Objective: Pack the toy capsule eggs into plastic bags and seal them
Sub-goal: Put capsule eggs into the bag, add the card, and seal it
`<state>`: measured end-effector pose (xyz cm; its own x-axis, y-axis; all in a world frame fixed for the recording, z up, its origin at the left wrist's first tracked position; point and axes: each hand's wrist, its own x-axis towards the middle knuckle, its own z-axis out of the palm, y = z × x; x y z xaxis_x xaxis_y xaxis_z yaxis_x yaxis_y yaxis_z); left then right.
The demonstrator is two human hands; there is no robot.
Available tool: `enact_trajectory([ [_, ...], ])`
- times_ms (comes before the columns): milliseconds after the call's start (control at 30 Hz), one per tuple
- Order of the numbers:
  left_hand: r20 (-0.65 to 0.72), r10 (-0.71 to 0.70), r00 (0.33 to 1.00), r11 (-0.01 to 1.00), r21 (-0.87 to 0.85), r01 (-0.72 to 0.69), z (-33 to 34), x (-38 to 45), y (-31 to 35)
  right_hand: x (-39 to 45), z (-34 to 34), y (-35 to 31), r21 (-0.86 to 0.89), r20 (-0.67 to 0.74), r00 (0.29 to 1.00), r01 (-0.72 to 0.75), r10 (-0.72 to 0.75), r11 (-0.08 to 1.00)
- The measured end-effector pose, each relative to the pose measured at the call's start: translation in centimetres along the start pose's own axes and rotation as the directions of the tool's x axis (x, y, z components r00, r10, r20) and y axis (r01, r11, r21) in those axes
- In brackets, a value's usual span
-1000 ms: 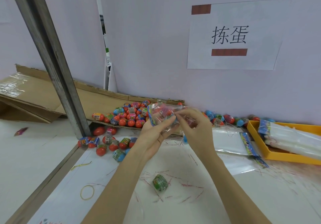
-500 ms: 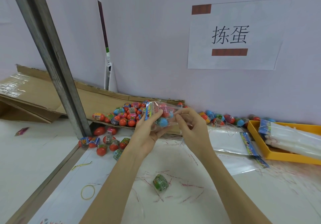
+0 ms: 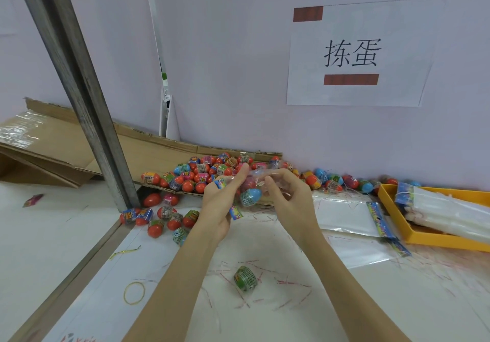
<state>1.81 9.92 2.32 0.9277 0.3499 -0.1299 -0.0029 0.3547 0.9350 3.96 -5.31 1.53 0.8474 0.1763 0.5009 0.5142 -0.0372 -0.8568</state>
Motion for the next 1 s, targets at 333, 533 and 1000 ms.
enact_trajectory([
  [333, 0.244, -0.054, 0.968, 0.985, -0.144, 0.091, -0.2, -0.4, 0.6, 0.3, -0.9, 0.0, 0.144, -0.110, 0.993, -0.029, 0.045, 0.989],
  [533, 0.148, 0.011, 0.989, 0.996, -0.090, 0.002, 0.0, -0.1, 0.3, 0.1, -0.5, 0.1, 0.232, -0.073, 0.989, -0.106, 0.126, 0.967],
  [1000, 0.216, -0.005, 0.976, 1.000, 0.022, 0.000, -0.3, -0.2, 0.1, 0.3, -1.0, 0.8, 0.145, -0.036, 0.991, -0.123, 0.129, 0.982],
])
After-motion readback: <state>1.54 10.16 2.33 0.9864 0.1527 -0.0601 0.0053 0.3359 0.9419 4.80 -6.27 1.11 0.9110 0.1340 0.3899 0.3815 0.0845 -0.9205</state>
